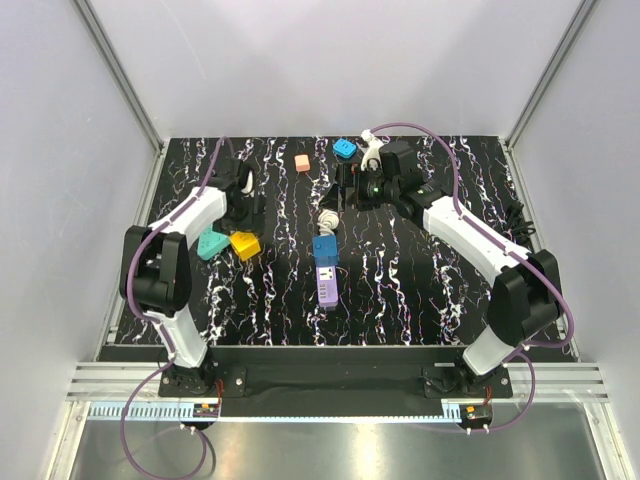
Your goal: Insert the plug
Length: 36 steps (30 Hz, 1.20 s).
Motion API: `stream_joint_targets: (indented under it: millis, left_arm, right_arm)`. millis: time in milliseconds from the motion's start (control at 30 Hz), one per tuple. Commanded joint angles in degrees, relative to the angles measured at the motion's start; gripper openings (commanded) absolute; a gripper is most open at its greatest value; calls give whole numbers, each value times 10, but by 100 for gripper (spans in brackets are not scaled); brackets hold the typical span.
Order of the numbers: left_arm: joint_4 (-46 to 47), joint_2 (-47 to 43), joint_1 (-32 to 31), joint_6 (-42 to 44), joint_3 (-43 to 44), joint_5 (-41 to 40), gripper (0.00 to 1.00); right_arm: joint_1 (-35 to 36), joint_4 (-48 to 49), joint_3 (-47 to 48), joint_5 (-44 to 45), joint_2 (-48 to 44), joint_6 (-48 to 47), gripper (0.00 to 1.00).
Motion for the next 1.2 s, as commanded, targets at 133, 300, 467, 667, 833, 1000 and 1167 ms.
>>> stream_joint_targets:
  millis: [133, 300, 467, 667, 833, 1000, 1167]
  left_arm:
    - [-8, -31, -25, -52, -10, -22, 52]
    - [-20, -32, -25, -68, -11, -19, 56]
    - [-35, -42, -26, -94, -18, -61, 89]
    - [-39, -50, -31, -182, -41, -83, 91]
    - [-25, -55, -52, -245, -69, -94, 93]
    - [-15, -53, -56, -257, -77, -101, 76]
    - [-15, -60, -56, -250, -77, -113, 31]
  right_arm:
    - [11, 12, 8, -8, -11, -6, 100]
    - [13, 12, 8, -8, -13, -8, 100]
    - [14, 13, 7, -6, -14, -8, 100]
    - [15, 12, 10, -12, -8, -6, 100]
    - [16, 12, 9, -14, -10, -7, 100]
    - [17, 12, 10, -14, -8, -7, 100]
    - [17, 12, 9, -12, -8, -10, 100]
